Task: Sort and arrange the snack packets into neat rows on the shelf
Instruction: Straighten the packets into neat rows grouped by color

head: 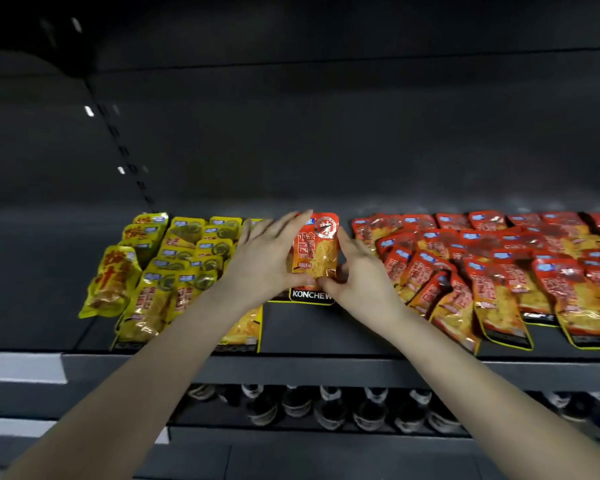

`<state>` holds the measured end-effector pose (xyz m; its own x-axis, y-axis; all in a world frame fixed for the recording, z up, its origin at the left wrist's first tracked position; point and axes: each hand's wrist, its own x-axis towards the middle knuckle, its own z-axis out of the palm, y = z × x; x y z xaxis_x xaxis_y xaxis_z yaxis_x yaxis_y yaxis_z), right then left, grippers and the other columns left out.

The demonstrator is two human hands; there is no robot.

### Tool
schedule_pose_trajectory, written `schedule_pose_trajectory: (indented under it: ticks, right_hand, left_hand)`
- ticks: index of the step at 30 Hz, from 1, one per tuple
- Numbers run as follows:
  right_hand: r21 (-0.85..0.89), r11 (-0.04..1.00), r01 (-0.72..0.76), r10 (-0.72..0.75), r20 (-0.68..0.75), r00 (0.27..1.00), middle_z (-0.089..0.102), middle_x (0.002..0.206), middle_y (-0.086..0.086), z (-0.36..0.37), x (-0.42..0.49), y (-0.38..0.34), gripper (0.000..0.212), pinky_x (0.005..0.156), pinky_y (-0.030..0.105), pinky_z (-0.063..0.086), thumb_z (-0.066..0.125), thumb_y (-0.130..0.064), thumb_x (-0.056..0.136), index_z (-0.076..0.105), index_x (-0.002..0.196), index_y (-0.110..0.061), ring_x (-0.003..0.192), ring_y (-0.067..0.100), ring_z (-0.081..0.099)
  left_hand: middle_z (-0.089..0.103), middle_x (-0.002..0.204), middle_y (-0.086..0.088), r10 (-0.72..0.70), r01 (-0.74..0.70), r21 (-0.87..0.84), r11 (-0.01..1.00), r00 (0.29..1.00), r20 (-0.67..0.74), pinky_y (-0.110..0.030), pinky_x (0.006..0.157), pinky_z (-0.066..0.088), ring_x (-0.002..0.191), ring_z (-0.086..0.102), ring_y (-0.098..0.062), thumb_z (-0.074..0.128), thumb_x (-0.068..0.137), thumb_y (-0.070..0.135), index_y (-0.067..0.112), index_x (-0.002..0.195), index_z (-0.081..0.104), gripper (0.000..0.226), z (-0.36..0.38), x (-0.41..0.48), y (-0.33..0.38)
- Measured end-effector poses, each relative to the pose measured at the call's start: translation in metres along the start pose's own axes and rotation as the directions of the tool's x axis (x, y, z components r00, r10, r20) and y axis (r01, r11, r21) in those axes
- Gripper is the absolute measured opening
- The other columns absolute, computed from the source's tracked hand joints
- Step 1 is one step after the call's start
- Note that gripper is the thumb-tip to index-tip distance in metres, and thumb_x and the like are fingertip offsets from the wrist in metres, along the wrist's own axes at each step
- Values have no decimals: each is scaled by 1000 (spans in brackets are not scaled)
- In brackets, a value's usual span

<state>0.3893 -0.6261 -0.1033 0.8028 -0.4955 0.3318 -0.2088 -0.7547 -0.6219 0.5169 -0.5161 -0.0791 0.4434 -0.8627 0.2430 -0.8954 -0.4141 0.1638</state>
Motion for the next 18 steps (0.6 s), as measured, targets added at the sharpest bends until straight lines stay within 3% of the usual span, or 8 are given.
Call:
schedule_pose_trajectory:
  ticks: [6, 11, 13, 15, 18]
  right_hand:
    - [-39, 996, -79, 82, 83, 993, 40, 98, 0, 37, -6, -15, 82, 69, 10, 29, 70, -18, 77, 25, 146, -16, 81, 15, 50]
    - [-89, 988, -123, 133, 110, 985, 42, 89, -3, 47, -11, -17, 69, 70, 14, 31, 71, -23, 77, 39, 139, -18, 82, 13, 43]
    - [-132, 979, -152, 168, 123, 978, 44, 95, 0, 49, -10, -16, 68, 83, 25, 40, 70, -30, 78, 41, 137, -16, 93, 17, 44]
    - [-185, 964, -190, 217, 141, 966, 47, 112, 4, 50, -10, -15, 74, 97, 32, 39, 68, -37, 79, 36, 142, -16, 112, 23, 43]
    - [-184, 957, -225, 252, 139, 958, 41, 135, 4, 51, -11, -16, 76, 107, 28, 29, 67, -38, 82, 32, 145, -16, 128, 22, 33]
  left_hand:
    - [24, 155, 9, 3, -20, 114, 993, 990, 142, -52, 116, 0, 143, 15, -22, 63, 67, 70, 35, 149, 14, 102, 12, -16, -39]
    - [22, 155, 9, 19, -30, 48, 998, 978, 209, -52, 116, 1, 144, 13, -22, 61, 71, 67, 37, 148, 17, 94, 21, -21, -48]
    - [19, 157, 8, 31, -43, 43, 998, 969, 243, -52, 116, 0, 145, 10, -22, 60, 73, 68, 37, 149, 15, 93, 21, -19, -51]
    - [16, 158, 6, 50, -69, 58, 996, 959, 280, -52, 116, -2, 146, 7, -23, 57, 75, 69, 35, 149, 13, 92, 22, -16, -53]
    - [10, 159, 3, 71, -102, 81, 991, 944, 321, -52, 116, -3, 147, 3, -25, 49, 79, 70, 31, 151, 10, 91, 24, -16, -55]
